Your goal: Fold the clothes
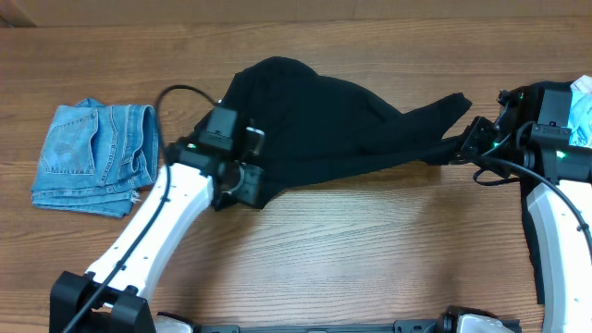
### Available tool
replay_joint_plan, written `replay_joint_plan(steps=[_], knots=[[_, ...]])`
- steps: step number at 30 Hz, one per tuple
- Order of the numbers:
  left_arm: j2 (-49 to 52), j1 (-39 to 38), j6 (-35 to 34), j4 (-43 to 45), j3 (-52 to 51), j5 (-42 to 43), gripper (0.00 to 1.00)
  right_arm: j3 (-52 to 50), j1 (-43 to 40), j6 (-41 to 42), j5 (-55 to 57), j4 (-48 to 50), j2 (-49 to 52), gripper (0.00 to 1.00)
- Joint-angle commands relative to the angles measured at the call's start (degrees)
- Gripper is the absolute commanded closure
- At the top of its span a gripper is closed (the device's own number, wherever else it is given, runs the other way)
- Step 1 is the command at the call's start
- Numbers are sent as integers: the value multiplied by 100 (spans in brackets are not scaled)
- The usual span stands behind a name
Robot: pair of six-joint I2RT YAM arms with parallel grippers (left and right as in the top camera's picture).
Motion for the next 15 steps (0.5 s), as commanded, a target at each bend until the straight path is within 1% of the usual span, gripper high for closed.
replay_joint_plan(steps=[1,2,4,7,8,13,15], knots=[[337,-599,671,219,-24,205,50,92,-31,-48,61,20,2,95],[575,-756,667,249,-24,17,52,92,-31,-48,61,20,2,95],[946,-896,667,286,-24,-96,57,92,-31,-48,61,20,2,95],[1495,-992,658,549,-24,-216,57,92,-31,-48,61,17,2,96],[1598,-992,557,601,-24,-321,57,92,-31,-48,61,15,2,96],[1727,-992,195,634,-24,-1239,57,92,-31,-48,63,17,2,96],[1727,-992,94,656,-24,-1408,58,92,-31,-48,63,17,2,96]])
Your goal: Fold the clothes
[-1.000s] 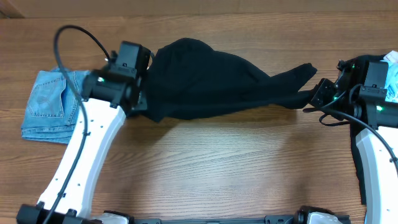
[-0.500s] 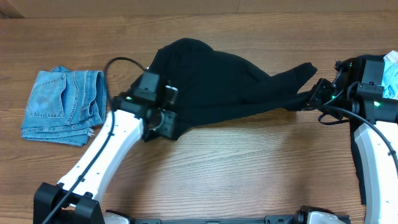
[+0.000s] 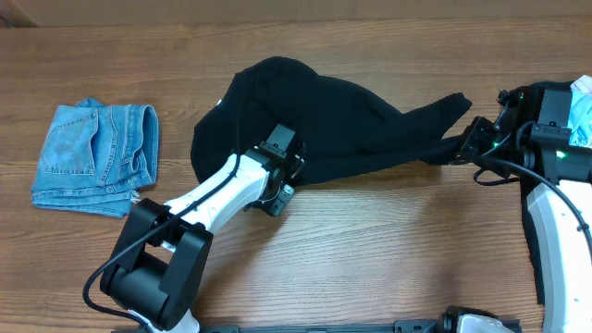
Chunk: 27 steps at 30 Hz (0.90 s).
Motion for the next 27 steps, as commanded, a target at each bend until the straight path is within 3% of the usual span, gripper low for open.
replay_joint_plan(steps=[1,6,11,13,14,17,20,24,27], knots=[[55,-33,-278,63,-24,-568,58,92,-33,-24,61,20,2,96],[155,-35,-306,238,-319,-404,66,92,-33,-24,61,22,2,96],[205,-33,-481,197,-452,-315,81,92,-33,-24,61,52,2,96],[203,-33,-610,184,-426,-326,95,92,-33,-24,61,83,2,96],[192,-33,-691,98,-354,-337,96,92,-33,-24,61,90,2,96],[66,-4,-1379,-721,407,-1021,96,94,-33,-24,63,170,2,96],[-308,186,-1878,-2092,1873,-1709,96,122,-33,-245,59,223,-22,96],[-911,455,-2153,-3139,3576,-2577,96,409,-33,-542,61,-46,-256,96],[-1351,459,-1941,-3405,4741,-3071,96,667,-33,-481,63,-203,-551,96]])
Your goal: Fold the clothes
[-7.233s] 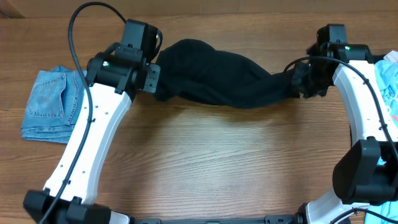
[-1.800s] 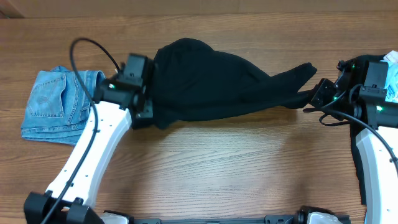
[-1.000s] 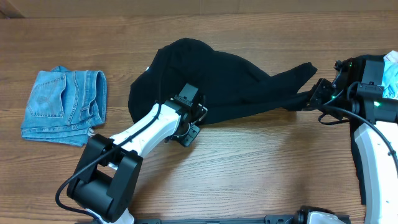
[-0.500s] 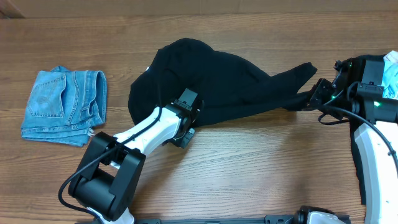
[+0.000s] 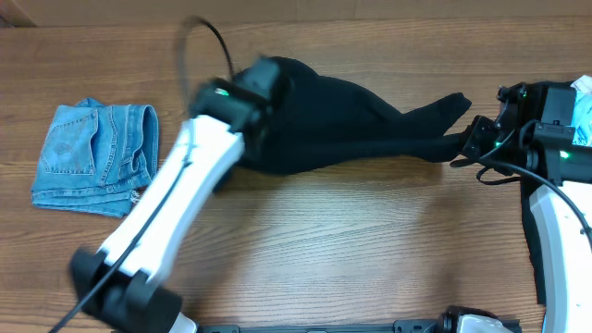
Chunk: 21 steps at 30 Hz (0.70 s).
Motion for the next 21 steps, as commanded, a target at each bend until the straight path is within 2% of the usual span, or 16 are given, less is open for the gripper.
replay_joint_plan(steps=[1,5,7,13,17,21], knots=[[-868,50,22,-260,1626,-1038,96,586,-33,-66,61,-133,-588,96],[-1069,46,645,-654,2693,-1051,96,1132,-33,-61,61,-658,-1029,96],[-1121,48,721,-966,3346,-1217,96,1508,-33,-61,61,-964,-1231,96],[-1480,48,1224,-1078,5010,-1287,96,2774,-33,-35,59,-1508,-1644,96],[-1502,48,1519,-782,5224,-1224,96,3167,-33,243,61,-1464,-1659,96],[-868,181,1897,-232,5224,-975,96,3152,-33,503,417,-916,-1364,96]])
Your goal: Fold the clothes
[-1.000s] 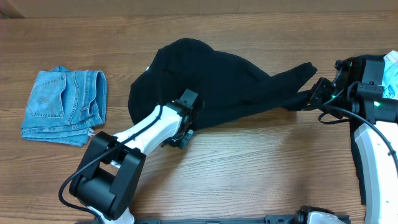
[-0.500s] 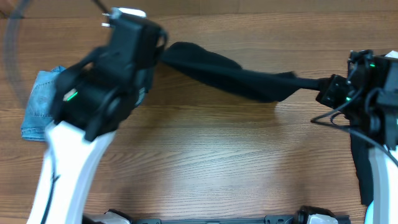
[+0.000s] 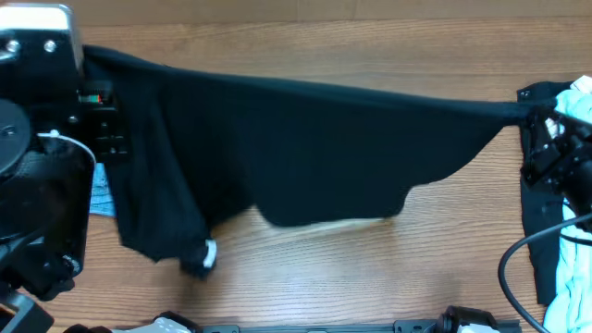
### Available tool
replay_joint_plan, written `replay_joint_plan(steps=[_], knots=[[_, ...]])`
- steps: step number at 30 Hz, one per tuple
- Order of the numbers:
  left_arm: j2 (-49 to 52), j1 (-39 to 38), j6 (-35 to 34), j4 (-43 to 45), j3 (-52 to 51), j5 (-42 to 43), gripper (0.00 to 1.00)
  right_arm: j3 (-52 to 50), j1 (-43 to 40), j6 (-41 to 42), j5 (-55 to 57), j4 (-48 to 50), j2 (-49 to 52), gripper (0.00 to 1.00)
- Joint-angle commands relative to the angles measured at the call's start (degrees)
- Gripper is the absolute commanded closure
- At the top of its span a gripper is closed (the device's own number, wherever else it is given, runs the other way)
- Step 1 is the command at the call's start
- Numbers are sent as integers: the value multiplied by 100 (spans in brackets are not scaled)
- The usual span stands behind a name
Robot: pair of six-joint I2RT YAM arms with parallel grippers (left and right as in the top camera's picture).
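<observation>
A black garment (image 3: 305, 139) is spread wide in the overhead view, hanging taut above the wooden table (image 3: 370, 277). My left gripper (image 3: 91, 65) is raised close to the camera at the far left and holds the garment's left end; its fingers are mostly hidden by the arm. At the right edge my right gripper (image 3: 538, 116) is shut on the garment's other end. One loose part droops to the table at the lower left, with a white tag (image 3: 209, 252) showing.
A sliver of the folded blue jeans (image 3: 101, 196) shows behind my left arm; the rest is hidden. More dark cloth (image 3: 530, 217) and a white and teal item (image 3: 579, 100) lie at the right edge.
My left arm has risen from the garment's top left up toward the camera at the far left, taking the cloth with it. The garment, bunched before, now hangs stretched between both grippers.
The black garment lay crumpled mid-table with my right gripper at its right sleeve end throughout. My left gripper was at its lower left edge, then its lower middle edge, then its top left. Now the garment is lifted and stretched wide.
</observation>
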Motion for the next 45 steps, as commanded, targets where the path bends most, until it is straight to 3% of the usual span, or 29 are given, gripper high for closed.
replay_joint_plan(steps=[1,6,10,14,18,24,26,28,31,33,37,41,44,45], knots=[[850,299,581,566,26,98,96,37,-39,249,734,501,557,96],[2081,885,1252,1764,26,1152,96,39,-39,245,732,1552,1784,96],[2594,925,1849,3547,26,1204,96,55,-44,-212,496,3318,2789,96],[2505,820,2218,4306,317,1056,93,151,-125,-232,730,3738,2697,96],[2326,820,2251,3969,614,1182,93,221,-299,-382,951,3198,2422,96],[2247,743,2205,785,546,2175,86,142,-219,-796,929,1010,2387,96],[2354,743,2203,107,461,2387,86,125,-142,-879,874,249,2492,96],[2531,743,2205,-691,369,2406,85,116,-44,-1099,778,-1071,2719,89],[2538,745,2210,-872,282,2402,83,116,-37,-1113,802,-1818,2809,78],[2503,745,2210,-855,282,2426,75,116,-46,-1106,802,-1998,2791,60],[2496,763,1967,-833,258,2479,48,116,-55,-890,848,-2044,2793,33],[2509,905,1309,-839,-190,3189,43,109,-55,-542,841,-1628,2870,22],[2520,1016,728,-673,-1141,3724,43,109,-55,-455,800,-1432,3185,24],[2529,1023,540,-573,-1469,3845,43,109,-55,-409,776,-1432,3324,30]])
